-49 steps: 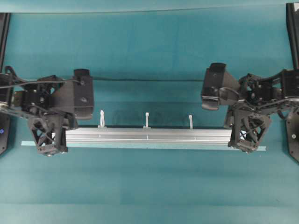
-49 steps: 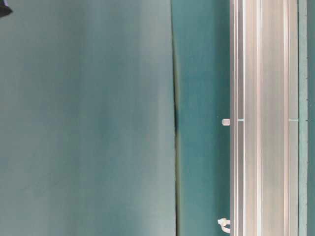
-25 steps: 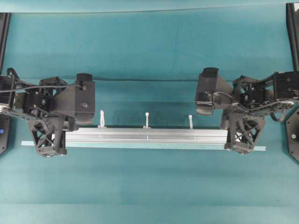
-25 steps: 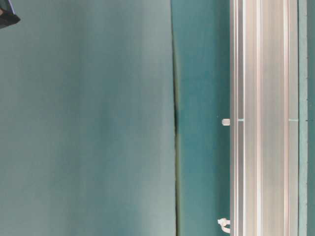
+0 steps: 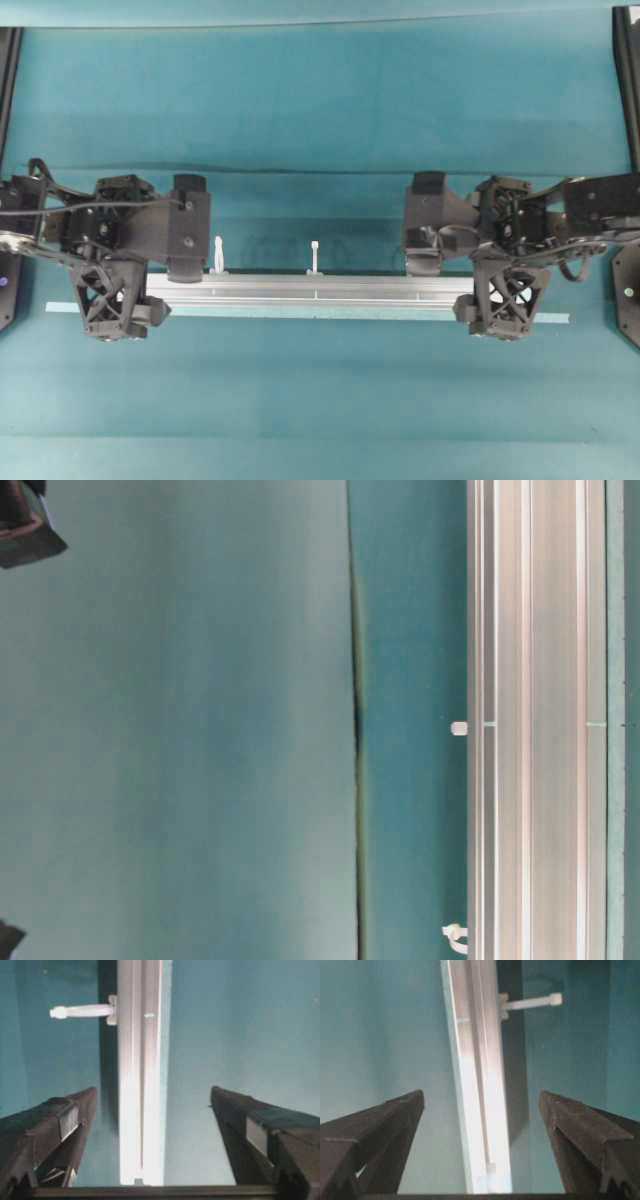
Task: Lift the large metal rail with both hands.
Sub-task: 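Lower both open grippers over the rail near each end, then close both grippers on the silver rail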
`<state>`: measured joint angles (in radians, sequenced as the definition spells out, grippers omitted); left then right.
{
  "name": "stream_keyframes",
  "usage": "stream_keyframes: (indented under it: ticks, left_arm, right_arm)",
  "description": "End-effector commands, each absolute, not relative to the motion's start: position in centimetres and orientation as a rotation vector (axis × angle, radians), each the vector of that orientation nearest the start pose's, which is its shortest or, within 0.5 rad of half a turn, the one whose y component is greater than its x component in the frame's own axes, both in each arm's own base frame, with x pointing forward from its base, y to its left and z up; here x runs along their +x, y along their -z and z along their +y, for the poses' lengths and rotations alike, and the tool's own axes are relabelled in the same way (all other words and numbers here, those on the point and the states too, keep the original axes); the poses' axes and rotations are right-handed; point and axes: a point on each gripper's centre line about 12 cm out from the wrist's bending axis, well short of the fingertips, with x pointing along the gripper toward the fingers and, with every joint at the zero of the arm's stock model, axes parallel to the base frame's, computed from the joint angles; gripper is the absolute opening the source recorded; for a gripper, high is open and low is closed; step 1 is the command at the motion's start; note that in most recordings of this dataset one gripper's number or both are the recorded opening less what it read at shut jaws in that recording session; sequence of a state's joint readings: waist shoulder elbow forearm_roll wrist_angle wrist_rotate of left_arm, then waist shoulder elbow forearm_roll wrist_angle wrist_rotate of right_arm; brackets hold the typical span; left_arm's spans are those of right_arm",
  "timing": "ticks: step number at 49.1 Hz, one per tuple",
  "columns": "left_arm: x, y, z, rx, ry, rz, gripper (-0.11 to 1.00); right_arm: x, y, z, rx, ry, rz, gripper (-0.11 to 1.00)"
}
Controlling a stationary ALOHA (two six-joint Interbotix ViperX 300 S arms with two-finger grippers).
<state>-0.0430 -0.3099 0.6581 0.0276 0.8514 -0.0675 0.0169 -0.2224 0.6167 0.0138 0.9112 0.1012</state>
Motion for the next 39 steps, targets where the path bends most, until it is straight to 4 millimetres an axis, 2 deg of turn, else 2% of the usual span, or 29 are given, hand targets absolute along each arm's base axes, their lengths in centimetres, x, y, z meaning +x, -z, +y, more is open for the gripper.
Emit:
stream_keyframes:
  ticks: [1,18,33,39]
  left_arm:
    - [29.4,-21.7,-1.0,0.002,-0.007,1.191,0.97]
    - [30.4,-18.6,-1.1,0.002,-0.003,1.182,0.97]
    - [30.4,-15.1,-1.0,0.0,-0.003,1.185,0.97]
    - [30.3,-14.5,-0.8,-0.001,-0.006,1.187,0.97]
  right_arm:
    - [30.4,-19.9,0.7,0.063,0.03,1.299,0.96]
    - [31.2,-16.9,1.1,0.022,-0.004,1.317,0.96]
    - [30.6,-14.5,1.1,0.023,-0.002,1.298,0.96]
    - [30.3,-13.6,0.9,-0.001,0.001,1.302,0.96]
